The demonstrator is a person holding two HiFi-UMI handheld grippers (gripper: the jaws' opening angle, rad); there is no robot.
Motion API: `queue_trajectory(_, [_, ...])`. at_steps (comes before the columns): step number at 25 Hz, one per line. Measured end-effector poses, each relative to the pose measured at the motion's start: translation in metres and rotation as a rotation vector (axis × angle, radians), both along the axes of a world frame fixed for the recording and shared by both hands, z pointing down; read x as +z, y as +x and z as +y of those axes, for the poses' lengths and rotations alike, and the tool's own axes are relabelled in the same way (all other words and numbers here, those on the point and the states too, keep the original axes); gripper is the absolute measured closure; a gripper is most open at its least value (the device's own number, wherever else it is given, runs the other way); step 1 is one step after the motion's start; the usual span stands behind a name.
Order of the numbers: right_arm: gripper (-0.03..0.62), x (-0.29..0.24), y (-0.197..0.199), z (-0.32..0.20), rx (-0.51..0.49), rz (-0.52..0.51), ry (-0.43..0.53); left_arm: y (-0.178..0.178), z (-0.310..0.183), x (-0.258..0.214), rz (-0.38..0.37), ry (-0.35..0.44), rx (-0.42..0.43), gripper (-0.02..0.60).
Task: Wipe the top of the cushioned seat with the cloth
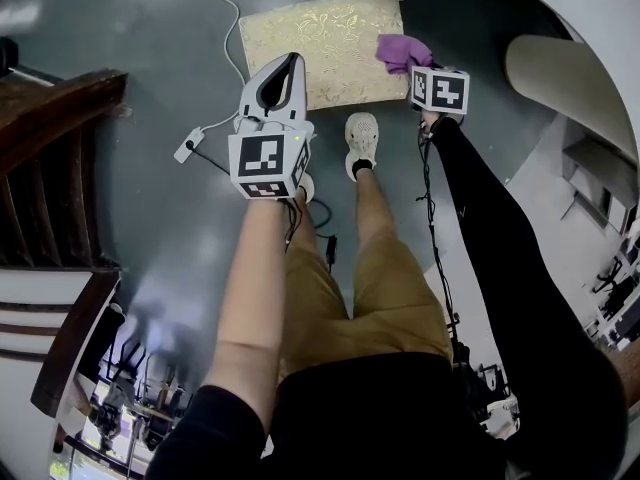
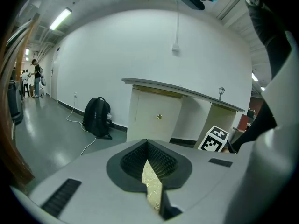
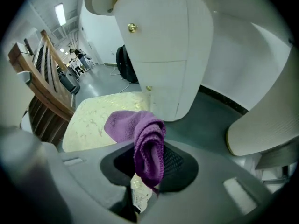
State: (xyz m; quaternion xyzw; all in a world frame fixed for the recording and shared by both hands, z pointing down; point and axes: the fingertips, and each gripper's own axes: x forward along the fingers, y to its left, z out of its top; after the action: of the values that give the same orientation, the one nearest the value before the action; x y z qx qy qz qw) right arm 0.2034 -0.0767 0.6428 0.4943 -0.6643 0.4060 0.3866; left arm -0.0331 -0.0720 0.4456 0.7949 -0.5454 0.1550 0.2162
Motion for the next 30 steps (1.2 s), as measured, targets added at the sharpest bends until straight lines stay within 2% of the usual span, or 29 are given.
queue_trajectory(4, [0.508,0.001,0.046,0.0,0.039,0.057,-0.015,0.017,-0.001,0.008,-0.021,-0.014,0.005,0.574])
queue_trajectory(8, [0.508,0.004,0.069,0.002,0.057,0.071,-0.012,0.02,-0.004,0.015,-0.005,-0.022,-0.021,0.574])
queue_trajectory(16, [0.508,-0.009,0.058,0.009,0.101,0.053,0.038,-0.006,-0.002,0.01,-0.007,-0.003,-0.028,0.574])
queue_trajectory(19, [0.508,-0.029,0.039,0.01,0.101,0.02,0.095,-0.02,0.004,0.002,-0.006,0.01,-0.03,0.574])
queue_trajectory(23, [0.508,-0.047,-0.01,0.018,0.09,-0.043,0.153,-0.047,0.015,-0.001,-0.009,0.012,-0.03,0.574])
queue_trajectory(26, [0.508,-0.055,-0.06,0.033,0.054,-0.082,0.173,-0.068,0.028,-0.003,-0.012,0.012,-0.023,0.574])
queue_trajectory(30, [0.508,-0.065,-0.15,0.056,-0.031,-0.181,0.187,-0.102,0.046,-0.002,-0.016,0.008,-0.017,0.574])
